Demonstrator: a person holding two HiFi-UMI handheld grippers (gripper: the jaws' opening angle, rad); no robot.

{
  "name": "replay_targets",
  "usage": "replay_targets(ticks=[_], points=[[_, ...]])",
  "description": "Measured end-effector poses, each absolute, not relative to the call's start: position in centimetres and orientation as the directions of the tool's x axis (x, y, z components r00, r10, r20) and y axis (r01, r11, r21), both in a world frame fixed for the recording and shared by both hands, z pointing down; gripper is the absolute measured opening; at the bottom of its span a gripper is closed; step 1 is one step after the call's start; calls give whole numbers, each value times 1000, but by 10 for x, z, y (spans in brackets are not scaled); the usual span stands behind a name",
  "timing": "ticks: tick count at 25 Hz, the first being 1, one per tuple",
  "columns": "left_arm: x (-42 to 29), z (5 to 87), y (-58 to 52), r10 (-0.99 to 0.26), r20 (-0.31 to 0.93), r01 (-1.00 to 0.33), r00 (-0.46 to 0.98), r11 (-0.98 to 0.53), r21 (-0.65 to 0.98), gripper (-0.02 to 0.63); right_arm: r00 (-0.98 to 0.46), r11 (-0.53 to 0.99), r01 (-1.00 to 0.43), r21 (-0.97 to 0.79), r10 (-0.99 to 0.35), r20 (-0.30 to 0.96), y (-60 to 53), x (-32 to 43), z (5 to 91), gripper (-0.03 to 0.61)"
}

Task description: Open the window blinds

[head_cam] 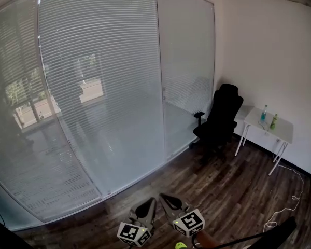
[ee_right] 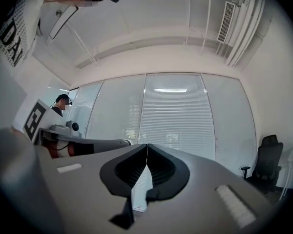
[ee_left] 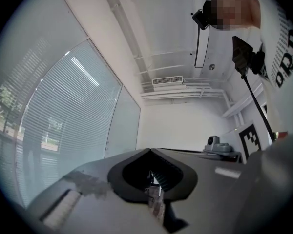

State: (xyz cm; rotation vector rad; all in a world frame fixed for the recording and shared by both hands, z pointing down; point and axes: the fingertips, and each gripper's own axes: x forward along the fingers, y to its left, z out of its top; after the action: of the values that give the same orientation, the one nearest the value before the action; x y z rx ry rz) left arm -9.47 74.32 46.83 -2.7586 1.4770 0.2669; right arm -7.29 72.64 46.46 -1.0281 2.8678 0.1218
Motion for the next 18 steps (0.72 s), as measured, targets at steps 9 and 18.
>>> replay_targets(ticks=[9, 18], points=[[-73, 466, 679, -850, -149, -854, 505, -517, 56, -8, -784, 788, -615, 35, -606, -134, 659, -43, 462, 9], [-32, 467, 610, -863, -135, -866, 487, -497, 48, -8, -795, 799, -601, 16, -596, -113, 592, -8, 462, 9]])
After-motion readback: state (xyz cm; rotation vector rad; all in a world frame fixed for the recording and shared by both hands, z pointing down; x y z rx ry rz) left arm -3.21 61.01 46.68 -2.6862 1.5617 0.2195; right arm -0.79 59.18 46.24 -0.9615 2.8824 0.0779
